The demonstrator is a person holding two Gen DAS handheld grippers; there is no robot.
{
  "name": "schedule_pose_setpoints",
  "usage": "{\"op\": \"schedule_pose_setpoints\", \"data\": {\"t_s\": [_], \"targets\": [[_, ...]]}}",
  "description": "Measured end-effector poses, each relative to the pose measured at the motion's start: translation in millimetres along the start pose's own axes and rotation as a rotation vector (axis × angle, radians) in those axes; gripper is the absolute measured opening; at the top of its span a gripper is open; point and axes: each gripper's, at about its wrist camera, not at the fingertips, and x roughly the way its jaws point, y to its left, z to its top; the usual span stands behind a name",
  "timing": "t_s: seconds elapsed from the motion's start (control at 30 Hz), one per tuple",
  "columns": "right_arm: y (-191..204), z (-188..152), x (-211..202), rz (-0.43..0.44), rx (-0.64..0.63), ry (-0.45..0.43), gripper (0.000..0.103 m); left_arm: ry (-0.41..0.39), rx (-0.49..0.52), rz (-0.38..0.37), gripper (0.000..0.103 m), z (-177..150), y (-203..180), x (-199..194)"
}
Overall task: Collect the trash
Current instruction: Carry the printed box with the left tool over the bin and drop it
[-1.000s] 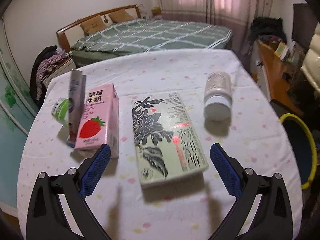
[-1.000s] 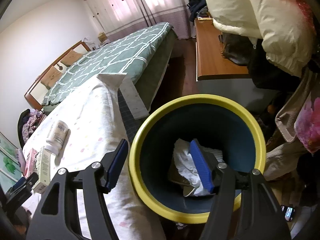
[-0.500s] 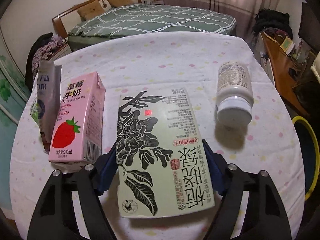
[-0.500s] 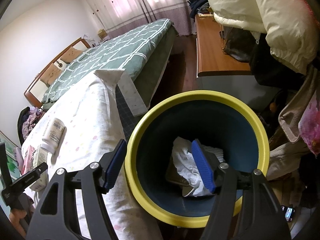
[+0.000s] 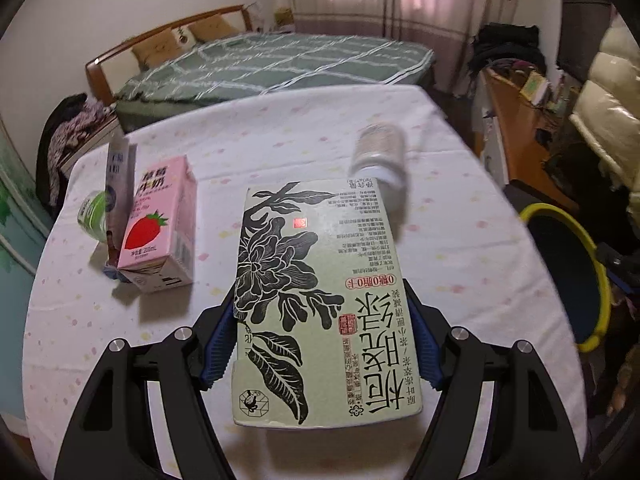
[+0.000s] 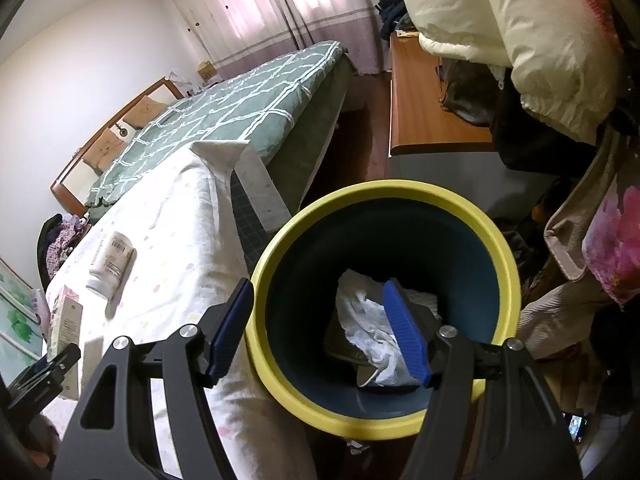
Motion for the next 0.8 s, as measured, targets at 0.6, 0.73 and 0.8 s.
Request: {"op": "schedule_pose_setpoints", "data": {"t_s": [0.6,0.73,0.8], "targets": [[-61,-19,-46,-0.123,0.011,-0.04,0.064,0.032,0.273,-0.257,0.073,17,-177,5],[-74,-21,-55,-0.149,0.013,-0.05,0.064,0.053,0.325,-0.295,0.073,23,-220,15],[-80,-22,-58,-0.161,0.019,-0.052,0.064,0.056,0.343,-0.303,0.072,24,-237,20]]}}
